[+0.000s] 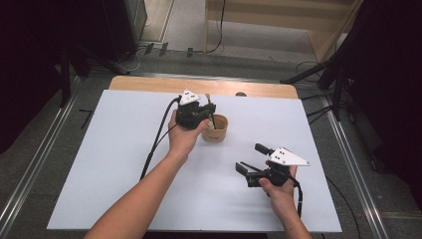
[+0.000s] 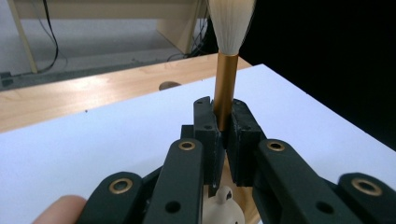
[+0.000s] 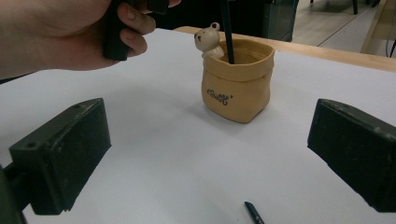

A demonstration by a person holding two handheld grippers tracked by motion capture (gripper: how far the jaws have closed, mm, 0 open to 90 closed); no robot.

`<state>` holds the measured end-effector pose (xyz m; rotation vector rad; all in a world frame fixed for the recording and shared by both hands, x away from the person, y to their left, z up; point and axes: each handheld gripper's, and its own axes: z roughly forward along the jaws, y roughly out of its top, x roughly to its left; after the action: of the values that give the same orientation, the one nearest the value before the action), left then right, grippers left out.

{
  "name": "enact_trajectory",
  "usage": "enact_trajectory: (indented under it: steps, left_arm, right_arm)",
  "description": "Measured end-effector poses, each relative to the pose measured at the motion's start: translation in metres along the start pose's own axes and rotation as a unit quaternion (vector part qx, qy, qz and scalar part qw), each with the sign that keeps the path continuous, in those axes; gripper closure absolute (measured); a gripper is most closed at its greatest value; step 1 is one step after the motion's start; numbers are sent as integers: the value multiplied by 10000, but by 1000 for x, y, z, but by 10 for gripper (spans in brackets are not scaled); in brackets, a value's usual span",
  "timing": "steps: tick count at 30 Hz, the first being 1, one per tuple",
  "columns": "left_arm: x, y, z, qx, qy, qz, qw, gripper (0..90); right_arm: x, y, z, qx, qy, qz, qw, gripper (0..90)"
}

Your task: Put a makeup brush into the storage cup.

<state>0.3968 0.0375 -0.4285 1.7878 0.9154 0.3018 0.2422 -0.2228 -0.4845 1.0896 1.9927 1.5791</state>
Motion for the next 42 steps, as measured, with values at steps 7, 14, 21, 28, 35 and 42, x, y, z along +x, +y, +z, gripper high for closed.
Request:
enact_trajectory:
  steps: [7,14,21,28,35,42]
  left_arm:
    - [2,-2,2,127,-60,21,9999,847]
    - [6,1,-2,226,-169,-257,9993,578]
    - [10,4,-16,255,-148,-30,9996,79]
    - [26,1,-37,61,-91,-172,9998,0]
    - [33,-7,-58,3,-36,-251,9997,0]
    - [30,-14,-72,49,-21,-50,10000,0]
  right_arm:
    - [1,-1,2,21,16,-14,10000,0]
    - [1,-1,2,14,27,-12,10000,0]
    - [0,0,0,-4,1,-30,10000,0]
    - [-4,1,-2,-30,-59,-11,10000,0]
    - [-4,2,-1,-17,-60,-36,10000,0]
    - [-6,6,-1,49,-98,-33,9999,0]
